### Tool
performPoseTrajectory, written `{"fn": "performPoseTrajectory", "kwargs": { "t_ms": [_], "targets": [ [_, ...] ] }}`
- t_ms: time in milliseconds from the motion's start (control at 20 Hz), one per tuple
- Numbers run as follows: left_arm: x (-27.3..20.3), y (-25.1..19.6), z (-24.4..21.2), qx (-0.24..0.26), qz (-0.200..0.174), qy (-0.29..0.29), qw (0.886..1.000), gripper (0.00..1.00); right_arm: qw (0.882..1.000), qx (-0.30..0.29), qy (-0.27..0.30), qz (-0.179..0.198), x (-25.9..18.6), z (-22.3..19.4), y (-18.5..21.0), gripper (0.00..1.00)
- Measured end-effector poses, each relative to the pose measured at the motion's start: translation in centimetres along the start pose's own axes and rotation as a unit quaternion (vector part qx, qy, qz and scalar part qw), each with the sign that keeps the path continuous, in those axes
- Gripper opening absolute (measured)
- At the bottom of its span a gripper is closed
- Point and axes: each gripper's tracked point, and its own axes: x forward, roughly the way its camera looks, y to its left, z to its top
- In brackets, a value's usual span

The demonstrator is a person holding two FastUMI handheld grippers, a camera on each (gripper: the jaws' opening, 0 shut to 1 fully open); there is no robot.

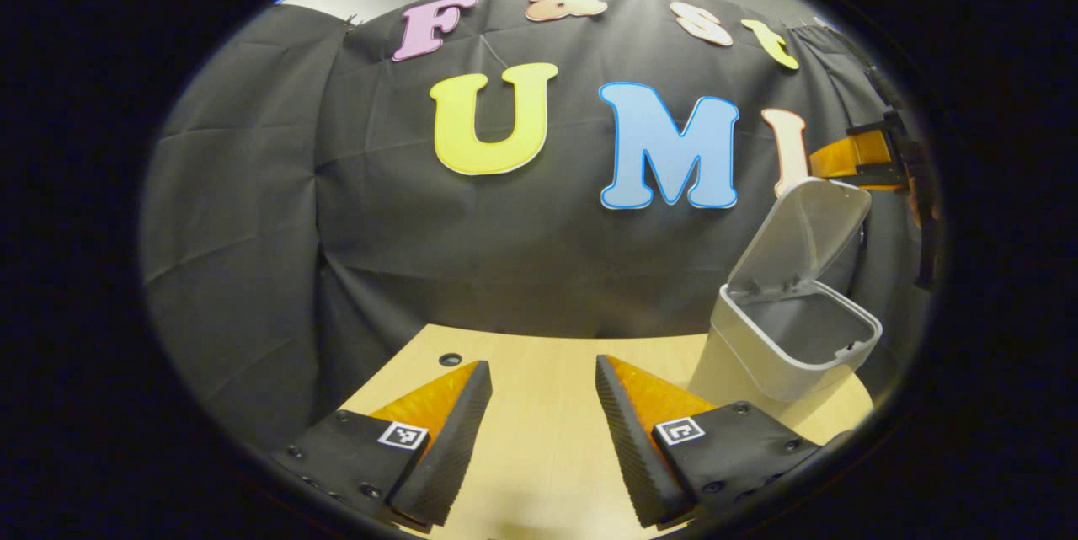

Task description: Press the lid of the desktop garbage bin to open it, pick up the crumpled paper on the desktop and throw it into the bin, then pick up the pop can on the desktop and drop it into the bin, and finally close the garbage bin lid.

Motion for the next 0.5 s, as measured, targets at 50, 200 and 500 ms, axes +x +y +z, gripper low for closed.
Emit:
{"fn": "performPoseTrajectory", "kwargs": {
  "t_ms": [50, 200, 500],
  "targets": [
    [-0.2, 0.0, -0.1, 0.001, -0.001, 0.000, 1.000, 0.85, 1.000, -0.001, 0.003, -0.001, -0.5, -0.5, 0.1, 0.88],
    [-0.7, -0.4, -0.3, 0.003, -0.003, 0.001, 1.000, 0.85, 1.000, -0.002, 0.026, -0.007, -1.7, -3.6, 0.1, 0.88],
    [-1.8, -0.5, -0.9, 0.008, -0.008, 0.005, 1.000, 0.85, 0.994, 0.006, 0.111, -0.007, -2.9, -11.8, 0.0, 0.88]
  ]
}}
